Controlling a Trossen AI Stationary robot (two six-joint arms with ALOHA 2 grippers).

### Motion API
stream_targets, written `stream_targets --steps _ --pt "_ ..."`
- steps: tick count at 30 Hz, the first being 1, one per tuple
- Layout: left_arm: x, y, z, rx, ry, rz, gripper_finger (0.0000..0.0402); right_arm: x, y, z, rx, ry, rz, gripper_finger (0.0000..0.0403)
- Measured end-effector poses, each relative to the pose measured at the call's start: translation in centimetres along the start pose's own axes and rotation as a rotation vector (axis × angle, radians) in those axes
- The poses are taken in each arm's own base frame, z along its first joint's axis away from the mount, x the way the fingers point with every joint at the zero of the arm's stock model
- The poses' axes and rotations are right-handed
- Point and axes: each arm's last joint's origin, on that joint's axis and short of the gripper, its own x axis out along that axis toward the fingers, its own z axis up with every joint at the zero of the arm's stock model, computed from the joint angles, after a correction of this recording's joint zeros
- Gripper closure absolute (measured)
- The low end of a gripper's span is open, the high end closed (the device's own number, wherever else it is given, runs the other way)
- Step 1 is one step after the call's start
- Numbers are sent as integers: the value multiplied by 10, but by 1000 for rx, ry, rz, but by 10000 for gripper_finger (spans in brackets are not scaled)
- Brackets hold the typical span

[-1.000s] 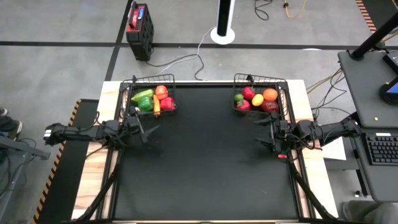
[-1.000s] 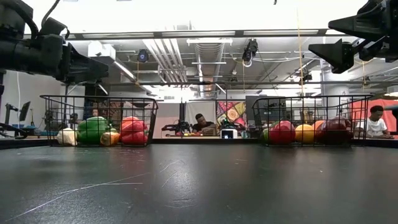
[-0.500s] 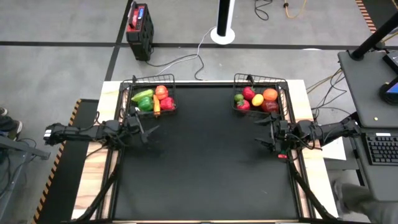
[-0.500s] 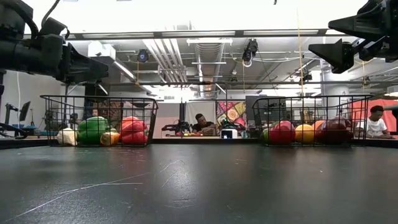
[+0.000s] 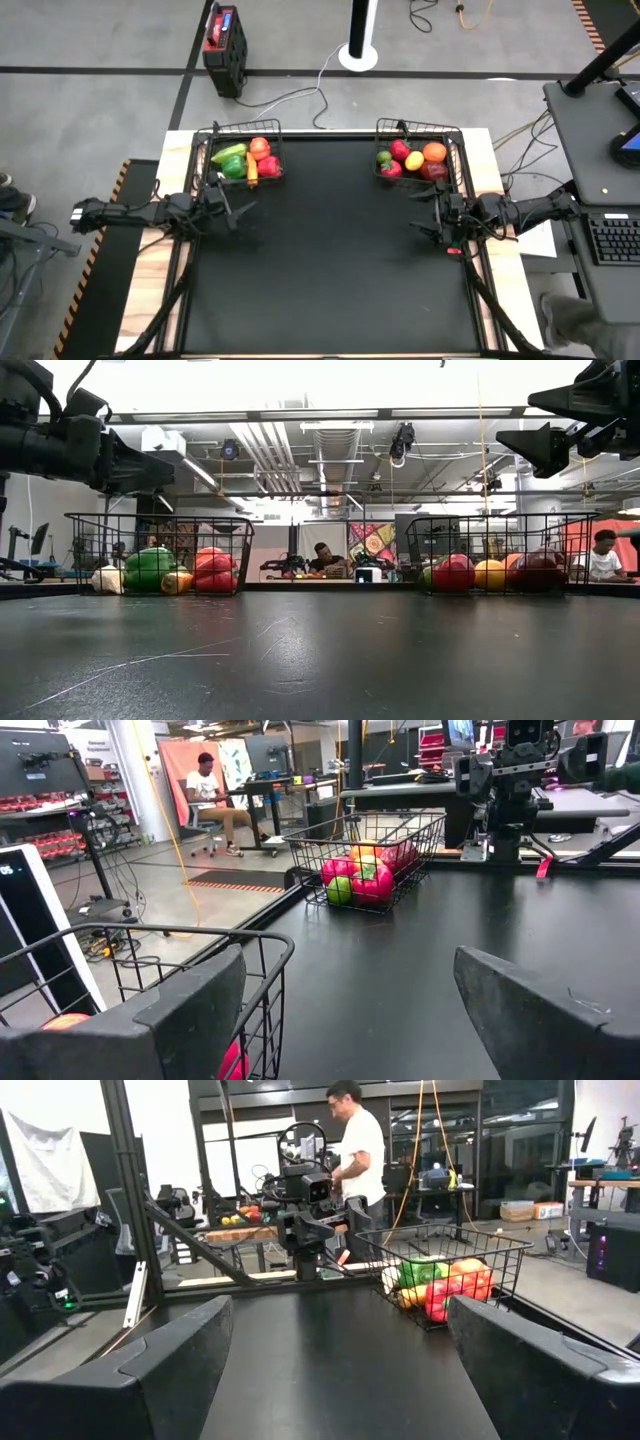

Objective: Sort produce into baskets
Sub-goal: Return to Home Position

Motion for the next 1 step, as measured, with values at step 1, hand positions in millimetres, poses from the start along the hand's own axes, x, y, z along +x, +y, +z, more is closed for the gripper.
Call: stream_targets --steps 1 --pt "0 0 0 0 0 0 63 0 0 0 0 0 0 44"
